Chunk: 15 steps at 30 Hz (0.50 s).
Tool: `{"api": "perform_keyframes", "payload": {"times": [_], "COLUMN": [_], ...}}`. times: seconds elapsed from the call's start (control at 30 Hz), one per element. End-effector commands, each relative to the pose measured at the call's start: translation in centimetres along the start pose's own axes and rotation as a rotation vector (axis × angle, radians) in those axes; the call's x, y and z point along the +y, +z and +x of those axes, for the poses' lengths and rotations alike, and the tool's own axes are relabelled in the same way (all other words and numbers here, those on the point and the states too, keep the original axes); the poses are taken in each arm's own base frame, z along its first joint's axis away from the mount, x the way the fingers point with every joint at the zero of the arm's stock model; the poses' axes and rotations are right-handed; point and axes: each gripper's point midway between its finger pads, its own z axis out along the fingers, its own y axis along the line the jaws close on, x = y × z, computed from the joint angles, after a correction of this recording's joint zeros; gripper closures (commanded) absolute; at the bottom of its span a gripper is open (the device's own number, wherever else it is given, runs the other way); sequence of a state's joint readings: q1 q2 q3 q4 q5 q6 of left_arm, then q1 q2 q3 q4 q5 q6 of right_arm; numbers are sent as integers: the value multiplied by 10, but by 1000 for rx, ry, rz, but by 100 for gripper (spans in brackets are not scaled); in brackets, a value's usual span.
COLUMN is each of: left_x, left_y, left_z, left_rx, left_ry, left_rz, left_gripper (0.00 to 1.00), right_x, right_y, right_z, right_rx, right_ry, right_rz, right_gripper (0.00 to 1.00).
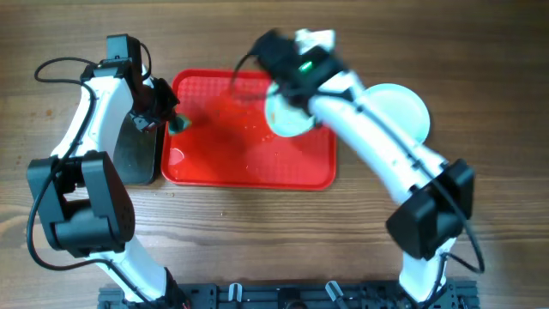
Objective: Clean dirty plates on tray and stack at the side
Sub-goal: 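Lift the plate with the right gripper and carry it rightward, then set the plate onto the stacked plates right of the tray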
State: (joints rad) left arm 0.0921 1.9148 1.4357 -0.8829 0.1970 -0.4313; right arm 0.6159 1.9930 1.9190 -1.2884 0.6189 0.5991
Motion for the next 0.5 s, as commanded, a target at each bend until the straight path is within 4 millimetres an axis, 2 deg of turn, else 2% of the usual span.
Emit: {"api": "perform_keyframes", "payload": {"times": [0.0, 0.07, 0.1, 0.23, 0.4, 0.47], "left_x": [0, 0, 0, 0, 0, 0], "left_y": [-4, -4, -4, -4, -4, -4], "left_z": [-4, -4, -4, -4, -4, -4], "left_rx": [-20, -20, -20, -20, -21, -20], "left_ry": [14, 14, 14, 14, 14, 14], "left_rz": [-4, -4, -4, -4, -4, -4], "left_gripper": [96, 96, 96, 96, 96, 96], "right_x": [-21, -55, -80, -152, -206, -213], "right_y": [5, 20, 30, 60, 79, 84], "right_z": [-2, -7, -7, 6, 24, 34], "right_rx": [158, 201, 229, 328, 400, 435], "right_ry": [86, 169, 224, 375, 471, 477], "right_rz": [-248, -250, -229, -139, -73, -57], "right_gripper": [96, 96, 96, 96, 96, 96]}}
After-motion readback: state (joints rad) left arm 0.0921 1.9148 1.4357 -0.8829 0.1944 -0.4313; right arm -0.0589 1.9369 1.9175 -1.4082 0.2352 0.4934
